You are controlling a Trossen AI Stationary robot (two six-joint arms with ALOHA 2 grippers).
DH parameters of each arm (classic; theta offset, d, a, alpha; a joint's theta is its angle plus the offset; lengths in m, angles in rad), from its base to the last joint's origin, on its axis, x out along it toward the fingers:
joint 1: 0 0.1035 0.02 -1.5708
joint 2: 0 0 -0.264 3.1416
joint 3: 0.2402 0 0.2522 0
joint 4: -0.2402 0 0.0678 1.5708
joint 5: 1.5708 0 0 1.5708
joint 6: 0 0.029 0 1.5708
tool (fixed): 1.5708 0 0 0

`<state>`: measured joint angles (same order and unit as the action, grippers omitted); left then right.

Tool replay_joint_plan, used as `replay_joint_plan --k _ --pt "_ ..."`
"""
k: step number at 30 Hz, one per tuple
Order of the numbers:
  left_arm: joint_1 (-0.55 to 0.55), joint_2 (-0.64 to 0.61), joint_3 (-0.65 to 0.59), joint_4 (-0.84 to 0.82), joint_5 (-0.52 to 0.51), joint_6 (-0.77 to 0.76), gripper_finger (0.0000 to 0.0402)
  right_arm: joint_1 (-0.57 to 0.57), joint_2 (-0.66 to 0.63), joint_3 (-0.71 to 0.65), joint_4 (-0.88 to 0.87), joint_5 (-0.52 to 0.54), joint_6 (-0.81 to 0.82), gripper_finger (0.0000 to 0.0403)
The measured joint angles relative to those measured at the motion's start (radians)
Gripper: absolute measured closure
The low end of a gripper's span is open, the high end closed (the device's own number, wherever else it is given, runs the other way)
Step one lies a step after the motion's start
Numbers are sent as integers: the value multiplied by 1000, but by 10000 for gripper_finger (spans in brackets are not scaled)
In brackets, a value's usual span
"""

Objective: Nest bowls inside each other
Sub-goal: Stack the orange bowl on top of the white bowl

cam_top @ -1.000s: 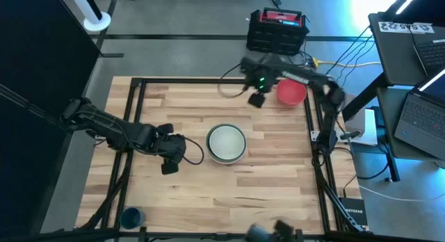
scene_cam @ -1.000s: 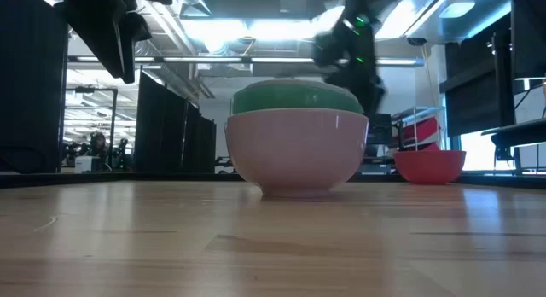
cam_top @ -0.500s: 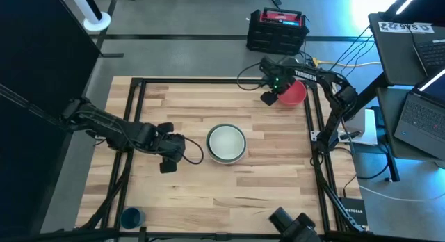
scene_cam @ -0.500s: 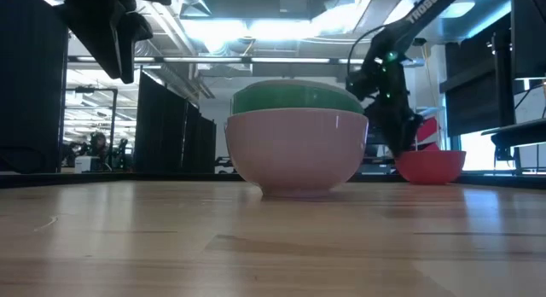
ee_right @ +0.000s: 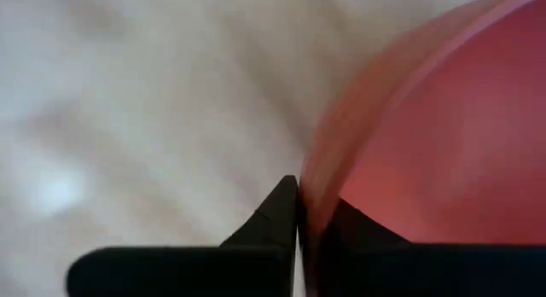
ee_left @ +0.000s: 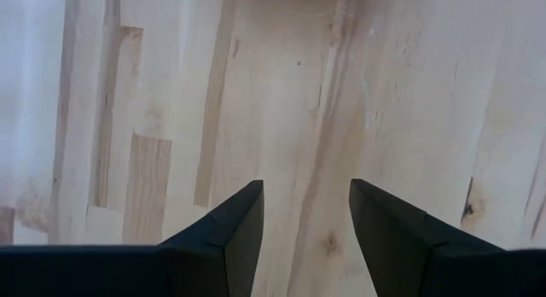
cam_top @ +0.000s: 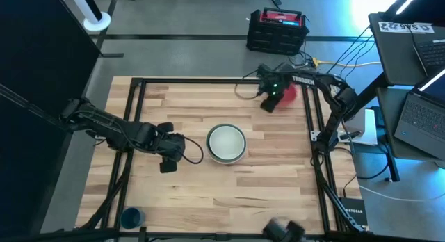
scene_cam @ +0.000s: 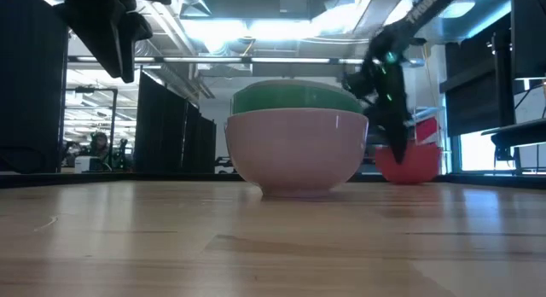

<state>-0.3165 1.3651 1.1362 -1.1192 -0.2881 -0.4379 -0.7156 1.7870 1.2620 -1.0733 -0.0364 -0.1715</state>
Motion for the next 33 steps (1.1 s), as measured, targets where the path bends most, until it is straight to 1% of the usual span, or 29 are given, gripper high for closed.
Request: replay_joint_plan --k 1,8,21,23,27,33 --pt "2 0 0 0 0 -1 243 45 -14 25 -20 -20 -13 402" --pt "9 0 0 -5 0 -71 243 437 -57 222 -166 -12 -49 402" --pt "11 -5 0 -16 1 -167 243 840 89 570 -194 -23 16 403" --pt "11 -6 0 -26 1 -162 243 870 141 644 -214 -24 36 403" --pt "10 -6 0 -71 1 -135 243 874 250 768 -284 -16 85 403" --pt "10 -9 0 -99 1 -101 243 867 292 778 -282 -17 114 403"
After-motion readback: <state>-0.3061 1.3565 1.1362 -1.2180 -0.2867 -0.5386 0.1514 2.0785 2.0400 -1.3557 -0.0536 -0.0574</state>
